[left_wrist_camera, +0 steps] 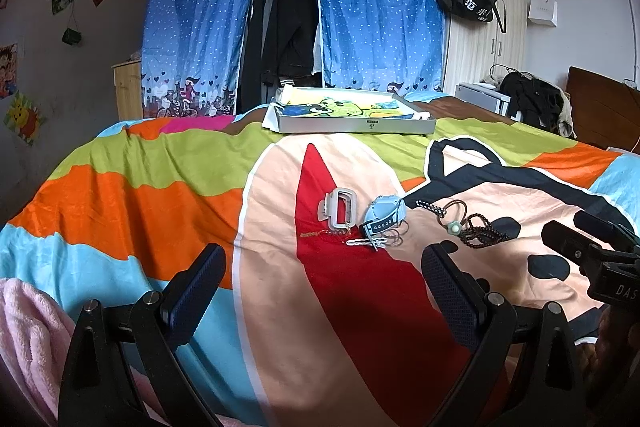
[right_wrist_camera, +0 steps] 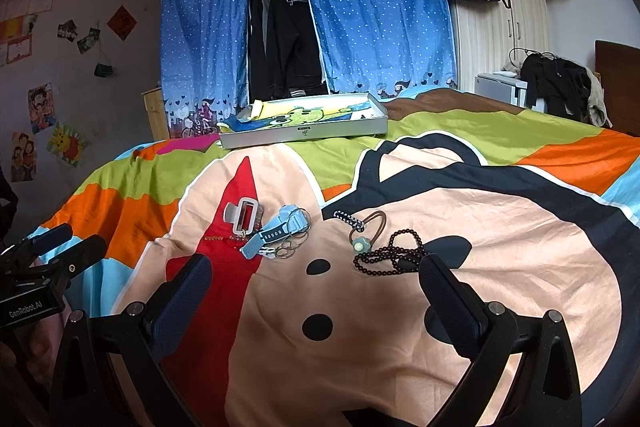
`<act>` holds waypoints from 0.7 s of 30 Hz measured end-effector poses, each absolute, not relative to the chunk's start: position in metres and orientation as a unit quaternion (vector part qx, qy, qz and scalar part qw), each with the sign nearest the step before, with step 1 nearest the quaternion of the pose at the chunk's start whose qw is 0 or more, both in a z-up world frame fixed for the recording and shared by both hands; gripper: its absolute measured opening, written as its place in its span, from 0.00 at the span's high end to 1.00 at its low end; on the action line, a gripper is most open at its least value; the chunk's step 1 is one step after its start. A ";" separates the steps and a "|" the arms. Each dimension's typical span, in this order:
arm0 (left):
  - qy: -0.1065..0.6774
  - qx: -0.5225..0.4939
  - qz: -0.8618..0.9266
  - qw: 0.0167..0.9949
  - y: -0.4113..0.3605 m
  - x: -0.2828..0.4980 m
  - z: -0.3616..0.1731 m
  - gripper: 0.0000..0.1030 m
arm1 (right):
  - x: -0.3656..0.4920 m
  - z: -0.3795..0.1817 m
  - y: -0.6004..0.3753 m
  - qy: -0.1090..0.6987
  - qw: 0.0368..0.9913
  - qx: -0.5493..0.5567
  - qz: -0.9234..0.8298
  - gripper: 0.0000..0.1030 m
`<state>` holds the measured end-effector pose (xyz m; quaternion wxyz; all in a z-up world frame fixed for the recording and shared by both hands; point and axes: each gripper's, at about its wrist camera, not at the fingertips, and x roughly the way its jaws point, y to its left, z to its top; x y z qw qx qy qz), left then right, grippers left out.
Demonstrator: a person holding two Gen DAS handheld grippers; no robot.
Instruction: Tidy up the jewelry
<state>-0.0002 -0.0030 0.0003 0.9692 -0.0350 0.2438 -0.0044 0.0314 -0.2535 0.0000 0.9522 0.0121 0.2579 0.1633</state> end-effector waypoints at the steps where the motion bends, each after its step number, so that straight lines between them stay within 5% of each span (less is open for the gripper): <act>1: 0.244 -0.035 -0.005 0.969 -0.003 0.000 0.000 0.07 | 0.031 0.000 -0.253 0.258 0.952 0.012 0.163 0.00; 21: 0.244 -0.035 -0.004 0.969 -0.003 0.000 0.000 0.07 | 0.031 -0.001 -0.258 0.261 0.951 0.017 0.164 0.00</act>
